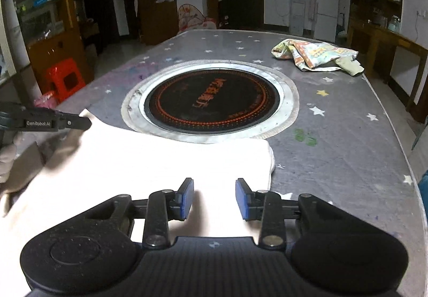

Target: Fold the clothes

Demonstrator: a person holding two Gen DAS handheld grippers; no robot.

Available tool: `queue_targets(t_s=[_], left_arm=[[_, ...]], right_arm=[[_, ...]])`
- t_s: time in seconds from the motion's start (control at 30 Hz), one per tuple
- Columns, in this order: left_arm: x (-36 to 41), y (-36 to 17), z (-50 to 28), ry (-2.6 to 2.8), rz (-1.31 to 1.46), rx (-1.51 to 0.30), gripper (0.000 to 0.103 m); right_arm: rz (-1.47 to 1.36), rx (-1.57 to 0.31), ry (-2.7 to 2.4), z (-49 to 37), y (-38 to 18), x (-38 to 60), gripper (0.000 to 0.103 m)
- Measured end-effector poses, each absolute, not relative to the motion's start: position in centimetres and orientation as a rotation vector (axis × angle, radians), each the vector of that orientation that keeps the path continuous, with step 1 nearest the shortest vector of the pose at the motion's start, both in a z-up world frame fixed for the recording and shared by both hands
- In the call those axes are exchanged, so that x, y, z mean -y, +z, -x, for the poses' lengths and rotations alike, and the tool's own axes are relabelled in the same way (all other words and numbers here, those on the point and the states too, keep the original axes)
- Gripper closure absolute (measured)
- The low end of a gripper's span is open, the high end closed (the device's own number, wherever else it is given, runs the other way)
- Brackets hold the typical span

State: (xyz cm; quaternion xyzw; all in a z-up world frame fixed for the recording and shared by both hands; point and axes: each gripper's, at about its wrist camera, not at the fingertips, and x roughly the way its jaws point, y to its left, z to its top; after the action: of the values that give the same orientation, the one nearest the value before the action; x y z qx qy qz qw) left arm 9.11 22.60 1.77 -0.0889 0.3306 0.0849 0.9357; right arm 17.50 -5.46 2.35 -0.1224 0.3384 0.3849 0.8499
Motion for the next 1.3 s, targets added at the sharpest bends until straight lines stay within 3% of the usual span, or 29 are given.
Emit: queue_targets(t_s=[0.37, 0.57, 0.87, 1.03, 1.3], left_arm=[[-24.3, 1.1, -12.5, 0.243, 0.138, -0.685, 0.096], [-25.0, 1.4, -12.4, 0.248, 0.163, -0.695, 0.086], [-25.4, 2.5, -7.2, 0.259, 0.194, -0.673, 0.081], [-25.2, 3.2, -2.2, 0.264, 0.195, -0.635, 0.072], [-22.9, 2.6, 1.0, 0.207, 0.123, -0.658, 0.072]], right_arm=[[0.308, -0.676, 0.796, -19.3, 1.3, 2.7, 0.059], [0.321, -0.678, 0.799, -19.7, 1.5, 1.9, 0.058], [0.363, -0.709, 0.901, -15.0, 2.3, 3.3, 0.045], [0.389, -0.703, 0.945, -11.8, 2.8, 4.2, 0.037], [0.395, -0.689, 0.958, -7.9, 2.8, 5.4, 0.034]])
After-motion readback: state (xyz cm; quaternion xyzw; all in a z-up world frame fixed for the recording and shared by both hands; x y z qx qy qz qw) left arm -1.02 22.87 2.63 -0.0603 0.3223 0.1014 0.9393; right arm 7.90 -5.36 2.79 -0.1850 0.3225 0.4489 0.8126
